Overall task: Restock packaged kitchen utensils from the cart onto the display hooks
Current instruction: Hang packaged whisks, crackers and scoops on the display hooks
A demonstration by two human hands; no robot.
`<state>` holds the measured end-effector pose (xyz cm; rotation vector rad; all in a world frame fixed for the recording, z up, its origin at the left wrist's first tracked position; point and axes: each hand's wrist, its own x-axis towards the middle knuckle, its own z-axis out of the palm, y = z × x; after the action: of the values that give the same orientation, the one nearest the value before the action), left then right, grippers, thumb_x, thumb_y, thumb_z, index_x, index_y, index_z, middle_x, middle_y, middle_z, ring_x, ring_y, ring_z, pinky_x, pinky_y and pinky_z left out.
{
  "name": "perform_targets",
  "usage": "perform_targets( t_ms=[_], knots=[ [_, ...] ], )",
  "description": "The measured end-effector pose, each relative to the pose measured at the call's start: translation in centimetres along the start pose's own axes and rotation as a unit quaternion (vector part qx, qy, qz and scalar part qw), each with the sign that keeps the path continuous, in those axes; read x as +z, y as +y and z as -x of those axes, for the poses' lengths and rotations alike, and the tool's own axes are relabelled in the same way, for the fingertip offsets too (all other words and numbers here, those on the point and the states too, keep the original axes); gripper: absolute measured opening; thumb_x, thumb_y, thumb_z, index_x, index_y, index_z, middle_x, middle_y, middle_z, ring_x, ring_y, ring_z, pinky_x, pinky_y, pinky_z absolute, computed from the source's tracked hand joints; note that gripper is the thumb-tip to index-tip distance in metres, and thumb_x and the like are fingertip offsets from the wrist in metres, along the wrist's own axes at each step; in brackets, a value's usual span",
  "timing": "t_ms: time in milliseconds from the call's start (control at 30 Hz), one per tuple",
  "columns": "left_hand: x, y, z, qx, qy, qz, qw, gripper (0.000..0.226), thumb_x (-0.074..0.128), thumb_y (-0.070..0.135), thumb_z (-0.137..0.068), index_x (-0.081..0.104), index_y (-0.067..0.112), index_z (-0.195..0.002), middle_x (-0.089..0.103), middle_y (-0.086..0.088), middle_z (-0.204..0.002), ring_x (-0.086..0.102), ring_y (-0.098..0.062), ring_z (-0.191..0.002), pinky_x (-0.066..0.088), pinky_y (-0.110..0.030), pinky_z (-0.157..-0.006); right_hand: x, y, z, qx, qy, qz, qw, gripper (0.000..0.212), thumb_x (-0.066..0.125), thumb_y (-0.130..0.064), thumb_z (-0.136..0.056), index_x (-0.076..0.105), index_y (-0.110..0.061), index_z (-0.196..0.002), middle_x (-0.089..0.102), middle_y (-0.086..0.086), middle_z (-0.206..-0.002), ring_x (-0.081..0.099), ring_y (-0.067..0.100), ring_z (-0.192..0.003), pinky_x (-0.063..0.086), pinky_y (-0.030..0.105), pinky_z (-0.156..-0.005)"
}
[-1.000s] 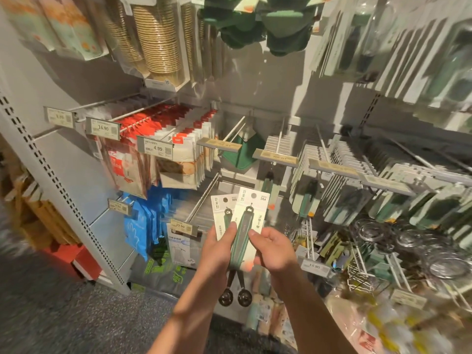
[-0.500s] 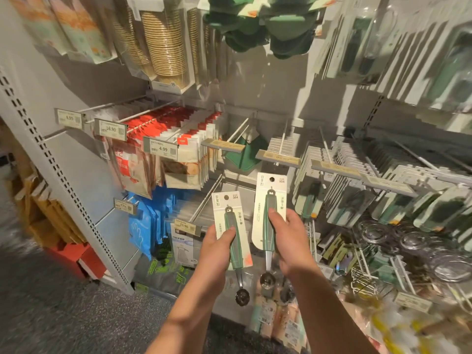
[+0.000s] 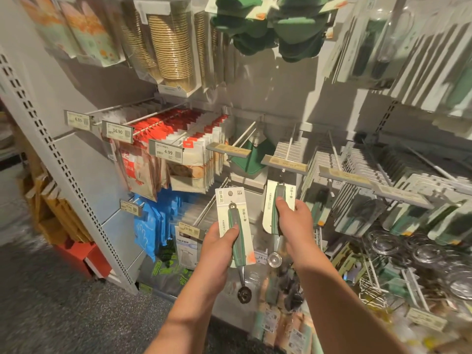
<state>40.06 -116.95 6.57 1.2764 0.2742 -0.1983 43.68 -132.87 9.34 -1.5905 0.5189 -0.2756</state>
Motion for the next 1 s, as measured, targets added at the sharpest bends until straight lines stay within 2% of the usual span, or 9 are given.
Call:
perform_targets(
  t_ms=[167,233,333,433,500,567,633,767,1000],
  knots=[
    [-0.4,0.4,-0.3,-0.011,0.006,0.018,1.000,0.021,0.062,0.016,-0.102,0.067,0.024,-0.121,0.079,0.003,-0.111,0.074,-0.020,-0.106,0.054,-0.051,-0.104,0.6,-1.0,-2.9,0.019,0.016,0.047,0.999,0.050,0.065,-0.048,-0.094,0.061,-0.008,-0.124,0.067,0.009,-0.127,0.062,0.029,-0.111,0.051,0.042,-0.097],
    [-0.5,0.6,-0.3,-0.012,0.006,0.023,1.000,0.020,0.063,0.016,-0.102,0.068,0.023,-0.120,0.079,0.002,-0.110,0.074,-0.021,-0.106,0.053,-0.051,-0.104,0.5,-1.4,-3.7,0.024,0.024,0.079,0.996,0.048,0.065,-0.046,-0.097,0.058,-0.006,-0.124,0.063,0.014,-0.131,0.059,0.031,-0.111,0.048,0.040,-0.093],
    [-0.7,0.8,-0.2,-0.014,0.005,0.025,1.000,0.019,0.063,0.016,-0.102,0.068,0.022,-0.119,0.079,0.000,-0.110,0.074,-0.023,-0.107,0.053,-0.052,-0.105,0.4,-0.8,-4.2,0.057,0.007,0.112,0.992,0.057,0.065,-0.048,-0.099,0.057,-0.006,-0.136,0.057,0.016,-0.142,0.054,0.037,-0.128,0.044,0.044,-0.105],
    [-0.9,0.8,-0.3,-0.018,0.001,0.025,1.000,0.017,0.064,0.016,-0.101,0.068,0.022,-0.116,0.080,-0.001,-0.107,0.075,-0.024,-0.105,0.054,-0.052,-0.103,0.2,0.8,-4.3,0.054,-0.005,0.145,0.988,0.038,0.065,-0.045,-0.098,0.058,-0.013,-0.080,0.062,0.013,-0.097,0.060,0.034,-0.105,0.043,0.040,-0.087],
    [-1.0,0.7,-0.3,-0.019,0.000,0.023,1.000,0.015,0.064,0.015,-0.101,0.068,0.021,-0.115,0.080,-0.003,-0.106,0.075,-0.024,-0.103,0.055,-0.052,-0.101,0.0,2.0,-3.7,0.080,-0.023,0.146,0.986,0.032,0.068,-0.036,-0.098,0.064,-0.006,-0.108,0.064,0.015,-0.119,0.059,0.036,-0.121,0.045,0.042,-0.099],
    [-0.9,0.7,-0.2,-0.017,-0.007,0.017,1.000,0.017,0.064,0.013,-0.101,0.067,0.018,-0.117,0.080,-0.004,-0.106,0.076,-0.024,-0.102,0.056,-0.051,-0.101,-0.2,2.6,-2.4,0.101,-0.044,0.121,0.986,0.060,0.071,-0.029,-0.097,0.047,-0.005,-0.146,0.054,0.014,-0.145,0.052,0.035,-0.132,0.043,0.045,-0.110],
    [-0.8,0.5,-0.1,-0.015,-0.016,0.009,1.000,0.018,0.064,0.013,-0.101,0.067,0.015,-0.118,0.080,-0.004,-0.107,0.076,-0.024,-0.103,0.055,-0.051,-0.102,-0.4,3.4,-1.6,0.106,-0.045,0.119,0.986,0.066,0.072,-0.027,-0.096,0.041,-0.006,-0.151,0.057,0.013,-0.141,0.057,0.034,-0.127,0.047,0.047,-0.109],
    [-0.3,0.3,0.1,-0.009,-0.022,0.000,1.000,0.017,0.064,0.017,-0.102,0.069,0.014,-0.117,0.080,-0.003,-0.104,0.076,-0.024,-0.100,0.058,-0.048,-0.097,-1.1,3.7,-0.2,0.095,-0.074,0.096,0.988,0.030,0.065,-0.023,-0.101,0.064,-0.007,-0.126,0.067,0.003,-0.104,0.063,0.020,-0.093,0.054,0.038,-0.085],
    [0.2,-0.2,0.4,-0.002,-0.014,0.012,1.000,0.014,0.068,0.018,-0.099,0.069,0.013,-0.113,0.081,-0.008,-0.098,0.078,-0.026,-0.091,0.060,-0.036,-0.076,-0.3,3.5,3.5,0.074,-0.146,0.003,0.987,0.020,0.061,-0.028,-0.104,0.070,-0.013,-0.113,0.079,0.006,-0.102,0.076,0.024,-0.095,0.063,0.042,-0.085]
  ],
)
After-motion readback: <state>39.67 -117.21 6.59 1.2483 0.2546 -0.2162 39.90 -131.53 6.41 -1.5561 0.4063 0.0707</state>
